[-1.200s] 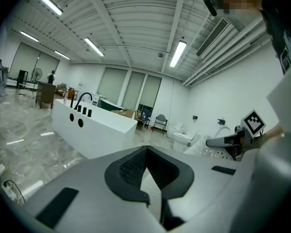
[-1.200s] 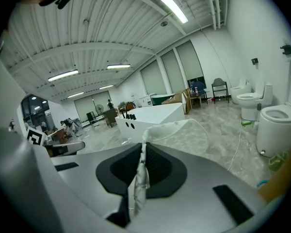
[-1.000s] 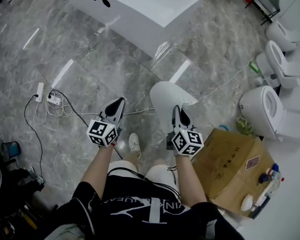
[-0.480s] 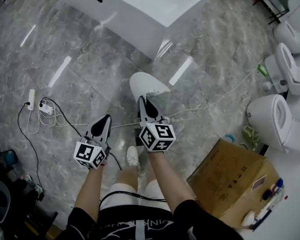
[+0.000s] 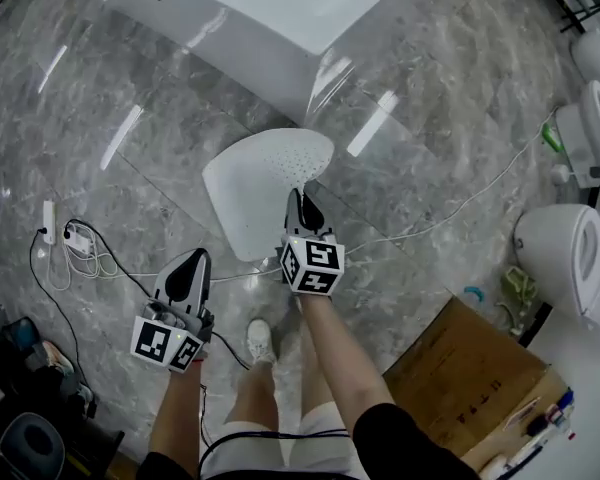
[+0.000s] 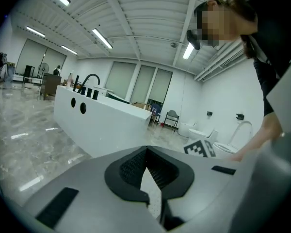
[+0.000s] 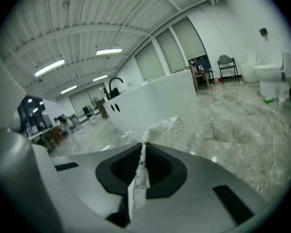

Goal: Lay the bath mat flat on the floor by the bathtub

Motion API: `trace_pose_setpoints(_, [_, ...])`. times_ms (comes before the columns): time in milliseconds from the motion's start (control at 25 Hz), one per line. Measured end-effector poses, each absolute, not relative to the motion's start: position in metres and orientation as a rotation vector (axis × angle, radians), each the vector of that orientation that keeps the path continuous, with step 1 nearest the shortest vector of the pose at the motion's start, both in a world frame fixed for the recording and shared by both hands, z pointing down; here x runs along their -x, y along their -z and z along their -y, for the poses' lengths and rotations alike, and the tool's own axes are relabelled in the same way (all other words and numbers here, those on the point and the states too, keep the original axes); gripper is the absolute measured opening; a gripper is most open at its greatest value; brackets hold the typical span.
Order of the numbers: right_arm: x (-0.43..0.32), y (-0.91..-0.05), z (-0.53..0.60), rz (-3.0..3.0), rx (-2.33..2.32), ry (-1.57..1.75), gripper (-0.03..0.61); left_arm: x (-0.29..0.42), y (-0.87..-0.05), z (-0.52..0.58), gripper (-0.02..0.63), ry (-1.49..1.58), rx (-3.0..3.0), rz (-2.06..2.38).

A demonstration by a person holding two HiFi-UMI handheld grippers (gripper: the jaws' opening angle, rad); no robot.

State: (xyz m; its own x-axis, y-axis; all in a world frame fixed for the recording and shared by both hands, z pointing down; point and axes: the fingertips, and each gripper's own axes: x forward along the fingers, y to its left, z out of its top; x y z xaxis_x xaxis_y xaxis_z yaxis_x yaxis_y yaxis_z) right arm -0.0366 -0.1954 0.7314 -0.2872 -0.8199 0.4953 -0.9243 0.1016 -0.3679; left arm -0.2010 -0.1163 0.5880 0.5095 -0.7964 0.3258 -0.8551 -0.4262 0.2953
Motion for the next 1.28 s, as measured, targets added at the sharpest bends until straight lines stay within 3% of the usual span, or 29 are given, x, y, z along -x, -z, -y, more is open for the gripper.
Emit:
trace_pose_setpoints(360, [-0.071,-0.906,0.244,1.97,-1.313,-0.57,0.034,0.139,-0.652,0.181,0.014,-0.197,-2.337,1.279])
trace_pose_setpoints(640, [-0.169,-0.918,0.303,1.948,-1.295,-0.429,0.034,0.106,-0.676,0.215,0.014,-0.256,-2.301,1.279])
trace_pose_setpoints(1280, [-0.235,-0.964,0.347,1.841,-1.23,-0.369,0.037,0.059,-0.693,0.24,0.014,-0.28,-2.298,1.202])
